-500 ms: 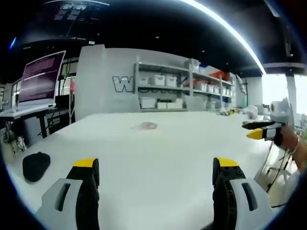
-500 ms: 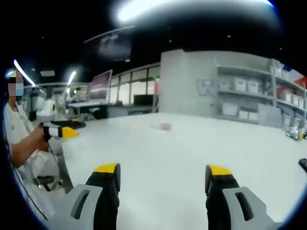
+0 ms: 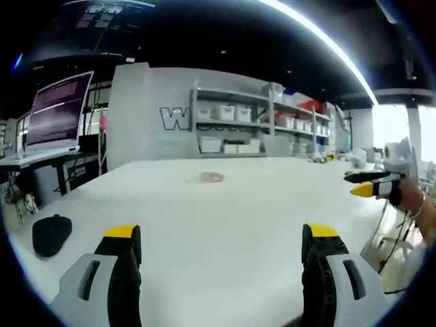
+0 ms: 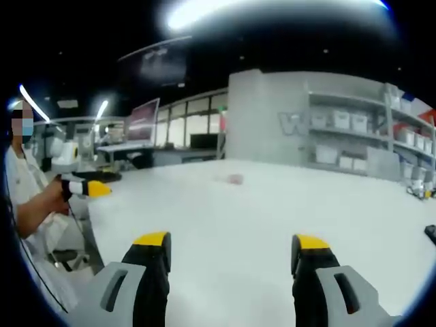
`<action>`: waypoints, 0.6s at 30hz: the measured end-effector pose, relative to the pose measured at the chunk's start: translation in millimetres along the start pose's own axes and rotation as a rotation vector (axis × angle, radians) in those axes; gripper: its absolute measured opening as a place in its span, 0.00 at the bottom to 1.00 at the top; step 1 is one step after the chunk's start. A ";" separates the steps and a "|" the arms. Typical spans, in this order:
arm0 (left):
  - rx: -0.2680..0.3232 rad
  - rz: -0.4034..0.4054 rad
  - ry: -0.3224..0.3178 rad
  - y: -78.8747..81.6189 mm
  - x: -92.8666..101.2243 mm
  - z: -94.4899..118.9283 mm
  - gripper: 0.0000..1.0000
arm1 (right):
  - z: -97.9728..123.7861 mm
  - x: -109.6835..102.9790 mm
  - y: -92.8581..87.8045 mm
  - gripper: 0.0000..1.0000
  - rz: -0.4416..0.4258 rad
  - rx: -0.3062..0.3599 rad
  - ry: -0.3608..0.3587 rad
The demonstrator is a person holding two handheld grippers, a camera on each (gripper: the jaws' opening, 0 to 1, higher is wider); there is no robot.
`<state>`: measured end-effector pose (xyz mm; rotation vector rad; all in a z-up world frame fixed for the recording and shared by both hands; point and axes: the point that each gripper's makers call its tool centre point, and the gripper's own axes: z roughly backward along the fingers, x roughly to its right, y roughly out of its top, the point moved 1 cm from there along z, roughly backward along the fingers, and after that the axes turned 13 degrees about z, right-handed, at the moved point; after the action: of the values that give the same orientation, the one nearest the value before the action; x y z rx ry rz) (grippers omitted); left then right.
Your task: Open the resealable bag by pulling the two sides of the seal apart until the entire bag opening is separated and visibly accessible.
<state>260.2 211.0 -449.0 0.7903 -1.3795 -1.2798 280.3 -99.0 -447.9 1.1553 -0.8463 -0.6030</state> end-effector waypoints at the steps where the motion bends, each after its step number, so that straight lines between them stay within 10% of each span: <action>1: -0.001 0.000 0.000 -0.3 -0.2 0.0 0.96 | -0.1 0.0 0.0 0.72 0.000 0.000 0.000; 18: 0.002 0.000 -0.005 2.9 2.3 -1.3 0.96 | 0.3 -1.5 5.2 0.72 0.003 0.014 0.005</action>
<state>261.4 209.1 -445.8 0.7894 -1.3849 -1.2807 279.2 -96.4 -443.3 1.1671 -0.8495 -0.5924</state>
